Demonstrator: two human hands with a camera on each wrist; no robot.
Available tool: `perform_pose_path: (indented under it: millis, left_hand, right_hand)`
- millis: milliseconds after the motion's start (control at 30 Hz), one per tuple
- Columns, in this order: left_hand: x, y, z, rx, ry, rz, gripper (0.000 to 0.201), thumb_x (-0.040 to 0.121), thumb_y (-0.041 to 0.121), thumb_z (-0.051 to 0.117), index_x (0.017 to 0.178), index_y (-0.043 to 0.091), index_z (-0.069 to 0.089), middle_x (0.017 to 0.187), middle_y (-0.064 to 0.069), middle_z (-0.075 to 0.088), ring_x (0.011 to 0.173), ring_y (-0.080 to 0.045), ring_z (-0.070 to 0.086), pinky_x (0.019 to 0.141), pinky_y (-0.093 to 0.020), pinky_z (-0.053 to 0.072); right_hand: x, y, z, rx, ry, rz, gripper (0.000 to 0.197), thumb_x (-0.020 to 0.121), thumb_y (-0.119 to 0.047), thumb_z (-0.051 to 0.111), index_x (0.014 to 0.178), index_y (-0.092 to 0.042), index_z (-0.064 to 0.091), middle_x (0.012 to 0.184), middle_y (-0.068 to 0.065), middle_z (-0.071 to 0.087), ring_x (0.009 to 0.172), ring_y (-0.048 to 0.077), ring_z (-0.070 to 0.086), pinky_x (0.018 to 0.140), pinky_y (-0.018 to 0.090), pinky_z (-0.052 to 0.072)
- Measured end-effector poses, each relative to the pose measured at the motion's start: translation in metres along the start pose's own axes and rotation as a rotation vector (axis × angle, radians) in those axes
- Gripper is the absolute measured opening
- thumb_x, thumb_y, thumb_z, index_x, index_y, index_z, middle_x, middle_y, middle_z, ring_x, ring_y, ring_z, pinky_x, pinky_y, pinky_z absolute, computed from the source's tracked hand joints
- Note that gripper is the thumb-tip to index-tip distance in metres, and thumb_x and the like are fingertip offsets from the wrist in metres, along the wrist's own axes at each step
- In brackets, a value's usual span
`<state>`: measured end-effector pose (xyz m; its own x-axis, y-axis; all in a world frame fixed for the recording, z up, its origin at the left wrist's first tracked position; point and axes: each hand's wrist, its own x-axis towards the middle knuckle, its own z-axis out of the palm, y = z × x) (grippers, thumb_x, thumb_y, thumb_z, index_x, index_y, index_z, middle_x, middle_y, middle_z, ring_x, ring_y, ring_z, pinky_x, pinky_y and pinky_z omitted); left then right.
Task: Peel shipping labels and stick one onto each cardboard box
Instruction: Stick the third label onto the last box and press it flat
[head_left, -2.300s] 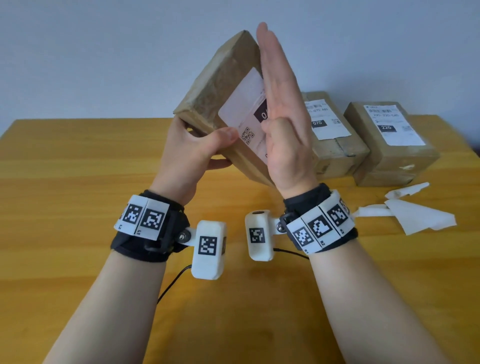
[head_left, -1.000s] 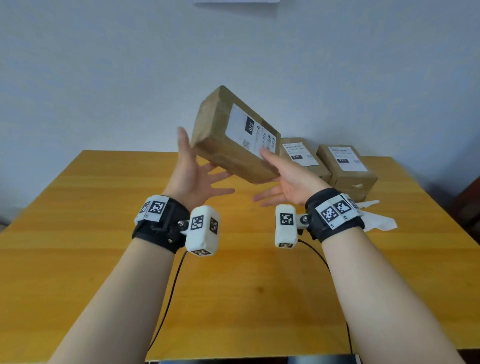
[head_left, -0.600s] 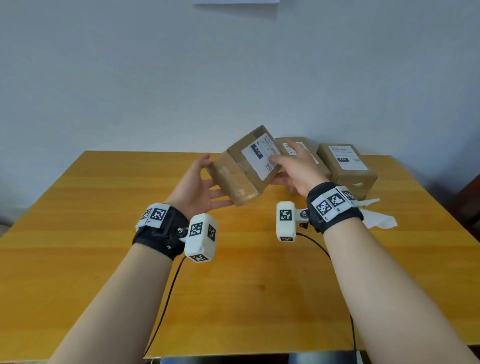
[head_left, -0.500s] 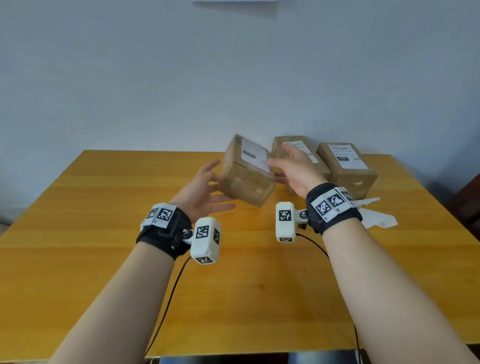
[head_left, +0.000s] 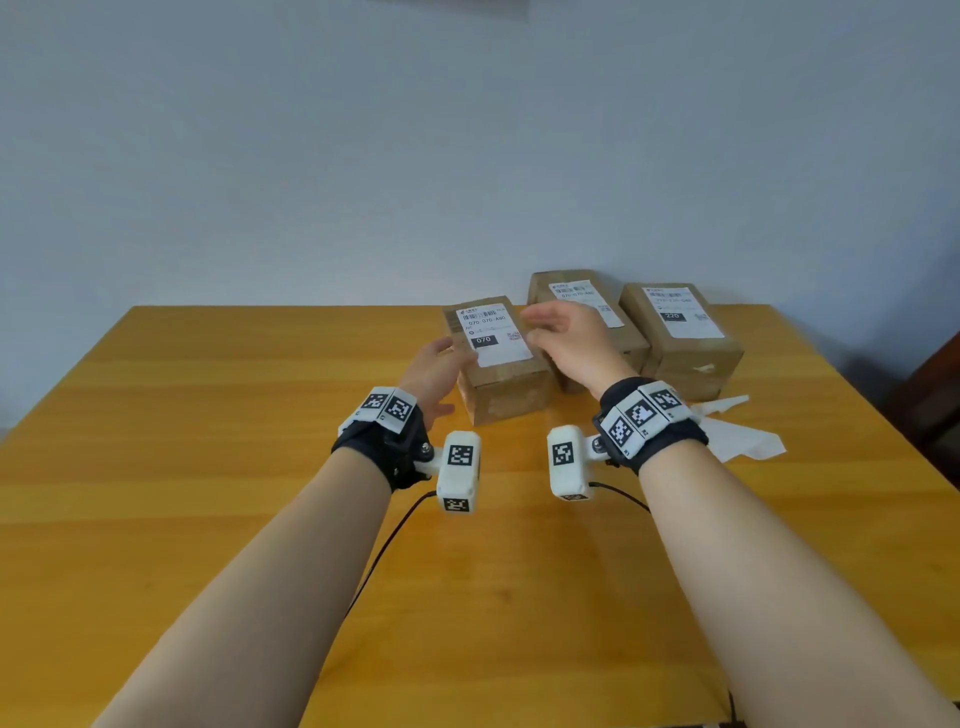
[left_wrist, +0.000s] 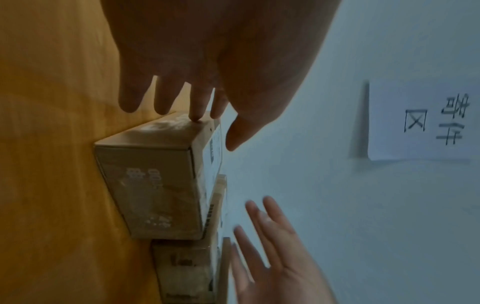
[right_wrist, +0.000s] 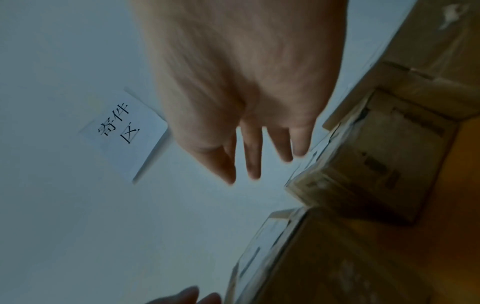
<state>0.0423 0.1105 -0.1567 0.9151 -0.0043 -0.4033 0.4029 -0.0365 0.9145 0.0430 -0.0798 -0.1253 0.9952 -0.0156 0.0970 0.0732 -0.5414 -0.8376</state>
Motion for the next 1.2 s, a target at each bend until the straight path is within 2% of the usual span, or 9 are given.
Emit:
perform_pose_path:
  millis: [100,200,300,433,600,767,867,1033,1200]
  left_hand:
    - [0.016,-0.002,0.012,0.089,0.025,0.065,0.061,0.102,0.020,0.067,0.157,0.028,0.042,0.143,-0.003,0.057,0.119,-0.025,0.051,0.095,-0.044,0.048]
    - [0.031,-0.006,0.021,0.148,0.040,0.124,0.068,0.099,0.011,0.069,0.159,0.026,0.040,0.145,-0.005,0.058,0.113,-0.024,0.062,0.070,-0.028,0.049]
    - [0.043,-0.004,0.030,0.170,0.073,0.165,0.067,0.099,0.007,0.068,0.159,0.024,0.042,0.149,-0.008,0.056,0.122,-0.028,0.065,0.083,-0.033,0.056]
    - [0.058,0.000,0.041,0.211,0.122,0.224,0.060,0.102,0.009,0.065,0.157,0.023,0.044,0.151,-0.008,0.055,0.126,-0.031,0.064,0.094,-0.039,0.056]
    - [0.069,-0.001,0.049,0.176,0.145,0.237,0.056,0.103,0.014,0.065,0.155,0.025,0.046,0.151,-0.008,0.054,0.125,-0.032,0.064,0.103,-0.051,0.058]
    - [0.077,-0.005,0.051,0.159,0.164,0.267,0.053,0.104,0.015,0.065,0.153,0.024,0.049,0.150,-0.009,0.054,0.128,-0.032,0.062,0.104,-0.052,0.057]
    - [0.081,-0.008,0.051,0.137,0.171,0.277,0.051,0.103,0.016,0.066,0.151,0.025,0.051,0.150,-0.007,0.054,0.127,-0.032,0.062,0.103,-0.053,0.058]
    - [0.087,-0.010,0.054,0.088,0.190,0.301,0.047,0.104,0.015,0.064,0.149,0.023,0.054,0.148,-0.008,0.055,0.129,-0.028,0.060,0.105,-0.050,0.057]
    - [0.092,-0.012,0.055,0.069,0.207,0.296,0.042,0.104,0.017,0.066,0.145,0.022,0.058,0.150,-0.009,0.055,0.131,-0.028,0.059,0.104,-0.050,0.057]
  right_hand:
    - [0.006,0.016,-0.025,-0.124,0.286,0.035,0.029,0.102,-0.015,0.056,0.123,-0.026,0.072,0.138,-0.007,0.064,0.106,0.012,0.063,0.090,0.025,0.049]
    - [0.016,0.048,-0.050,-0.439,0.405,0.202,0.032,0.100,-0.026,0.054,0.126,-0.036,0.070,0.148,0.003,0.054,0.136,0.036,0.042,0.114,0.053,0.037]
    - [0.022,0.073,-0.064,-0.589,0.265,0.366,0.042,0.101,-0.039,0.049,0.141,-0.046,0.058,0.164,0.000,0.034,0.152,0.042,0.017,0.123,0.061,0.015]
    - [0.032,0.091,-0.062,-0.742,0.078,0.223,0.047,0.106,-0.049,0.037,0.151,-0.046,0.048,0.173,-0.008,0.019,0.159,0.038,0.002,0.125,0.069,-0.001]
    - [0.039,0.091,-0.060,-0.768,0.056,0.279,0.045,0.104,-0.053,0.038,0.147,-0.051,0.051,0.172,-0.010,0.018,0.159,0.039,-0.002,0.117,0.079,-0.006]
    - [0.040,0.084,-0.070,-0.700,0.069,0.423,0.038,0.104,-0.048,0.044,0.137,-0.049,0.062,0.176,-0.007,-0.003,0.158,0.044,-0.015,0.114,0.082,-0.010]
    - [0.038,0.088,-0.078,-0.607,0.112,0.483,0.036,0.102,-0.043,0.051,0.135,-0.046,0.065,0.175,-0.010,-0.004,0.157,0.046,-0.011,0.116,0.082,0.000]
    - [0.031,0.097,-0.076,-0.613,0.172,0.373,0.025,0.098,-0.044,0.057,0.114,-0.049,0.076,0.174,-0.010,0.011,0.153,0.042,0.010,0.115,0.064,0.021]
    - [0.035,0.110,-0.088,-0.552,0.412,0.386,0.039,0.098,-0.035,0.055,0.134,-0.047,0.064,0.164,-0.004,0.033,0.145,0.038,0.027,0.114,0.060,0.024]
